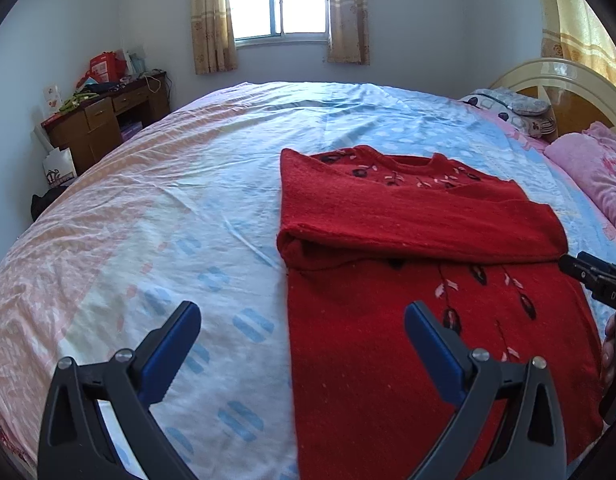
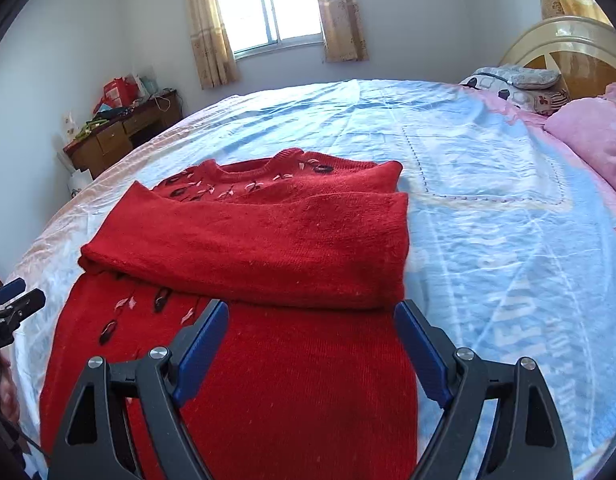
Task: Fold small clothes
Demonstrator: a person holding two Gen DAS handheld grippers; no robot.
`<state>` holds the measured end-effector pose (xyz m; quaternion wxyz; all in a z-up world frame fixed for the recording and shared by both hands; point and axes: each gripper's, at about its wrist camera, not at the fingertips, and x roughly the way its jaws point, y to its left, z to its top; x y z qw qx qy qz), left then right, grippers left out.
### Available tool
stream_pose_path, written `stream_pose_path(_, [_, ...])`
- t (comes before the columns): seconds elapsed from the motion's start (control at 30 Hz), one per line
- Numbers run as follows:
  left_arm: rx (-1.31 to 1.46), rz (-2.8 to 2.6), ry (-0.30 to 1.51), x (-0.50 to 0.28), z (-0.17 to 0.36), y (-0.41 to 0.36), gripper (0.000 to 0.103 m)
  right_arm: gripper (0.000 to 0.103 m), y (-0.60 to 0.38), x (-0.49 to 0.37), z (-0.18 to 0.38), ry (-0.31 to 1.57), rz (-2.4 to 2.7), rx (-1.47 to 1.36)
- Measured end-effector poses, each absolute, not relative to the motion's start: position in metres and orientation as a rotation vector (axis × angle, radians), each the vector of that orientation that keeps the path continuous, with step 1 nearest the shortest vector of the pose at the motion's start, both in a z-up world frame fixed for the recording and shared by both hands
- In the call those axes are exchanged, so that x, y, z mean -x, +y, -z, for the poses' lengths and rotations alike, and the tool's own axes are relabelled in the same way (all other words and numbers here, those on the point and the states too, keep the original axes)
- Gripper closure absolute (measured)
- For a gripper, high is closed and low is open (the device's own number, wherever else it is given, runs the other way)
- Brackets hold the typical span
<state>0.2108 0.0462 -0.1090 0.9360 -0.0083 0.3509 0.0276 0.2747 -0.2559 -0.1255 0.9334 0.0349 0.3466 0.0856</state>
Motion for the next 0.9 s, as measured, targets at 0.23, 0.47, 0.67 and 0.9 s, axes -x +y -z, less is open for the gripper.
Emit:
stream_pose_path(0.23, [-0.005, -0.038, 0.709, -0.195, 0.105, 0.042, 0.0, 0.017, -0.242, -0.244, 0.127, 0.734, -0.222, -0.014])
stream_pose_path(0.47, [-0.024, -0.014, 0.719, -0.173, 0.103, 0.041, 0.0, 0.017, -0.238, -0.208, 0.125, 0.743, -0.259, 0.009])
stream_pose_path(0.67, [-0.019, 0.026, 0.761, -0.158, 0.108, 0.036, 0.0, 0.017, -0.243, -0.188, 0.125, 0.756, -0.255, 0.001])
stream_pose_path(0.9, [-0.048, 0.056, 0.782, -0.138, 0.119, 0.023, 0.0, 0.017, -0.248, -0.168, 0.141, 0.808, -0.243, 0.006])
